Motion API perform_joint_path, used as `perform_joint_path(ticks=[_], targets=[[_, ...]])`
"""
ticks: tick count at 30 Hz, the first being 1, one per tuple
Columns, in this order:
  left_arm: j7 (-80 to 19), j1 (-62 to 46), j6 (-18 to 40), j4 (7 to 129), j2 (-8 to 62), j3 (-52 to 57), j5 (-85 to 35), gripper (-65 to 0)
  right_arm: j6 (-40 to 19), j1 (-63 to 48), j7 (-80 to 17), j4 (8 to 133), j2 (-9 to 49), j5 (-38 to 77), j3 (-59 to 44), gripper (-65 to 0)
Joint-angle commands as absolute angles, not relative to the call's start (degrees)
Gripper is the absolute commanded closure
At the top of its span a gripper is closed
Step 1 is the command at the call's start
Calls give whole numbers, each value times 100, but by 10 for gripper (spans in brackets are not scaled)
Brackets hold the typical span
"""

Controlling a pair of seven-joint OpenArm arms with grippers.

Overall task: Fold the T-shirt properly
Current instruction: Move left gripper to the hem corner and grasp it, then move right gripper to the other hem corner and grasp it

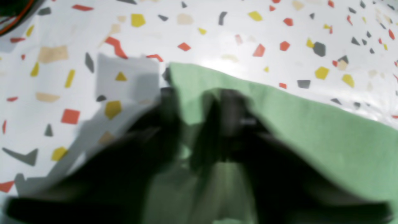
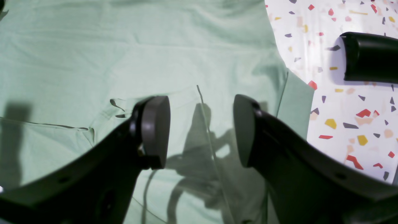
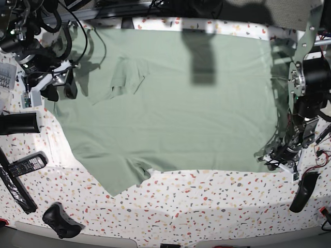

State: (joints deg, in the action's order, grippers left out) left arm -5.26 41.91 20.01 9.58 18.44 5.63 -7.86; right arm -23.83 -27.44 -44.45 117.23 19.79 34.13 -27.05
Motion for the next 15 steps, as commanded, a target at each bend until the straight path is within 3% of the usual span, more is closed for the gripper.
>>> perform_joint_path(ticks=[1, 7, 15], targets=[[-692, 4289, 2106, 963, 1826, 561, -757, -15, -2440, -2668, -4257, 11819, 2047, 3448, -2735, -317], [-705, 4289, 2106, 974, 1826, 561, -757, 0, -2449, -1599, -4248, 11161, 2049, 3297, -2648, -316], [-718, 4292, 2106, 974, 1826, 561, -757, 0, -2449, 624, -4222, 8676, 2049, 2333, -1382, -316]])
